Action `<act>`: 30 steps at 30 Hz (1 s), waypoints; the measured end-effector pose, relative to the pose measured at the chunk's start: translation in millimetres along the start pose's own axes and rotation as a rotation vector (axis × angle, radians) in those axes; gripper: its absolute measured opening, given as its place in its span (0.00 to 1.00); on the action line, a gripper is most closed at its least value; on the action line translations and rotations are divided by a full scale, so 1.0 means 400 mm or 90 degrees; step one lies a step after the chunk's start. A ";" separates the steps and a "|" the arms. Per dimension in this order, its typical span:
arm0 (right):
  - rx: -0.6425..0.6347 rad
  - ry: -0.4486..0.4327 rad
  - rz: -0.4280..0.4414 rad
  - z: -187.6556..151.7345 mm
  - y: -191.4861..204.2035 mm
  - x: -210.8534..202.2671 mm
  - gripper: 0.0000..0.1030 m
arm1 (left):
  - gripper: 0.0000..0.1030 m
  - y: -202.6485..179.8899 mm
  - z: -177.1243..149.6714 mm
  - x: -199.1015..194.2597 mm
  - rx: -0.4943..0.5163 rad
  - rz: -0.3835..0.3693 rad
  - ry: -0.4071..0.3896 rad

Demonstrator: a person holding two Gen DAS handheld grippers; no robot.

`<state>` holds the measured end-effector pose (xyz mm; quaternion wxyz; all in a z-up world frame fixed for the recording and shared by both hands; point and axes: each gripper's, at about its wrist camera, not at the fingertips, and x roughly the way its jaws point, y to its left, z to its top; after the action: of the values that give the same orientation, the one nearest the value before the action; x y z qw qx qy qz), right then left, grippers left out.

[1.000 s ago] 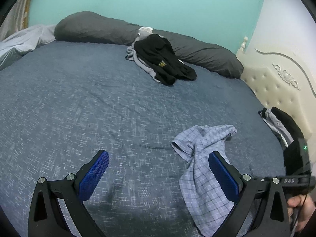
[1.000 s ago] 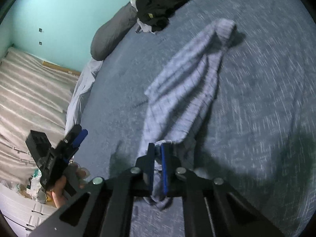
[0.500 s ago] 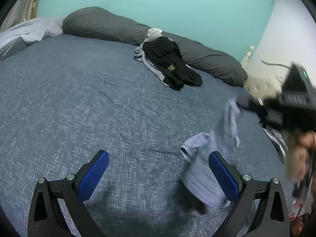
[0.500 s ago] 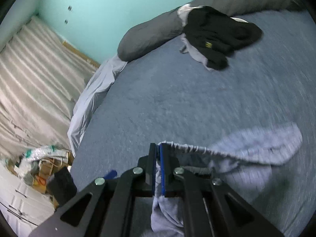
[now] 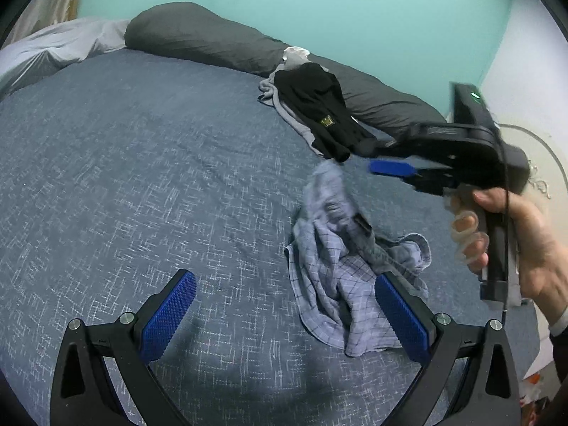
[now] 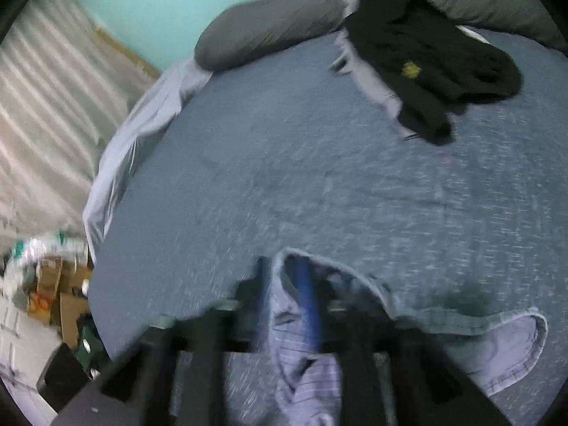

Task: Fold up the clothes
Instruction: 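Lower the plaid shorts onto the open bed and release the right tool, then regrasp the shorts waistband with the right tool and spread them flat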

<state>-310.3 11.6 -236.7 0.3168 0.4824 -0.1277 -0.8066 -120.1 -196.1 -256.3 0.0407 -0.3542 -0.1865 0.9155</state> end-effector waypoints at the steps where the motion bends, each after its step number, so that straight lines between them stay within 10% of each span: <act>1: 0.014 -0.022 0.009 -0.003 -0.025 -0.027 0.47 | 1.00 -0.002 0.000 0.004 0.001 0.002 0.002; 17: 0.239 -0.132 -0.073 -0.293 -0.448 -0.235 0.50 | 1.00 -0.065 0.035 0.120 0.039 0.013 0.028; 30: 0.216 -0.127 -0.024 -0.314 -0.478 -0.192 0.50 | 1.00 -0.088 0.082 0.254 0.040 0.041 0.044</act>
<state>-251.1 219.5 -344.0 0.2016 0.4489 -0.2835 -0.8231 -219.7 -152.5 -285.5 0.0291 -0.3899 -0.1446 0.9090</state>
